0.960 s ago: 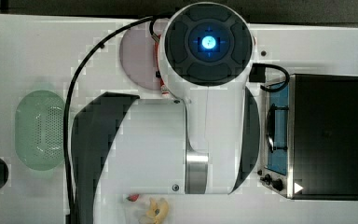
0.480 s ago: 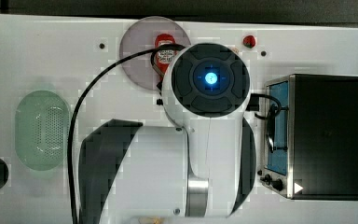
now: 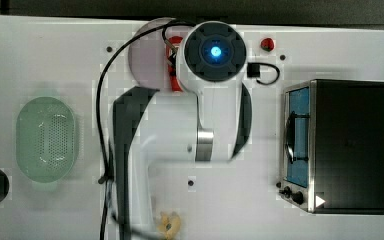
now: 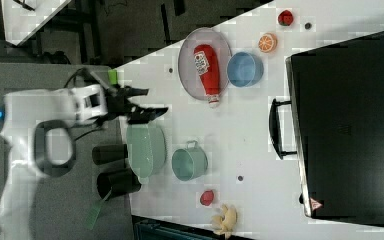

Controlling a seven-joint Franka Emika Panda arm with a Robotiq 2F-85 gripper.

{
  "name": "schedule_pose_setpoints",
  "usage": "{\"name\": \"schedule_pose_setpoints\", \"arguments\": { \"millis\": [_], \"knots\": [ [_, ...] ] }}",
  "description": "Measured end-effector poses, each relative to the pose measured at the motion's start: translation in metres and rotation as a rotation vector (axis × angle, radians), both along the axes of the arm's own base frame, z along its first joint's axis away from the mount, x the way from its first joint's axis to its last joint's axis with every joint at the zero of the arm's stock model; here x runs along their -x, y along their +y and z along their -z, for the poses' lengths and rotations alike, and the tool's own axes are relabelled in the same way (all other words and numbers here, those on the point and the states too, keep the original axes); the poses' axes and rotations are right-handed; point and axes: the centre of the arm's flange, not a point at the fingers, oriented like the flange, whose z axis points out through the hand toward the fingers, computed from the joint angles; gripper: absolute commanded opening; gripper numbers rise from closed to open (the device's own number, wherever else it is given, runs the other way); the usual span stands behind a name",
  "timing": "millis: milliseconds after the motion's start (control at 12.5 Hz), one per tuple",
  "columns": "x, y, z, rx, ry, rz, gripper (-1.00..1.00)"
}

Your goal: Pick ketchup from plate and place it on table.

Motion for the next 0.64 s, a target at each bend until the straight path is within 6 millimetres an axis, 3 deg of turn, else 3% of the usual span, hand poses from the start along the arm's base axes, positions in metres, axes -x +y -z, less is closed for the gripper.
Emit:
{"name": "schedule_pose_setpoints", "arguments": {
  "millis": [160, 400, 640],
  "knots": [
    [-0.021, 0.010, 0.052, -0.004, -0.014, -0.099, 1.00],
    [-0.030, 0.021, 0.136, -0.012, 0.021, -0.265, 1.00],
    [-0.041, 0.031, 0.188, -0.004, 0.000, -0.430, 1.00]
  ]
}}
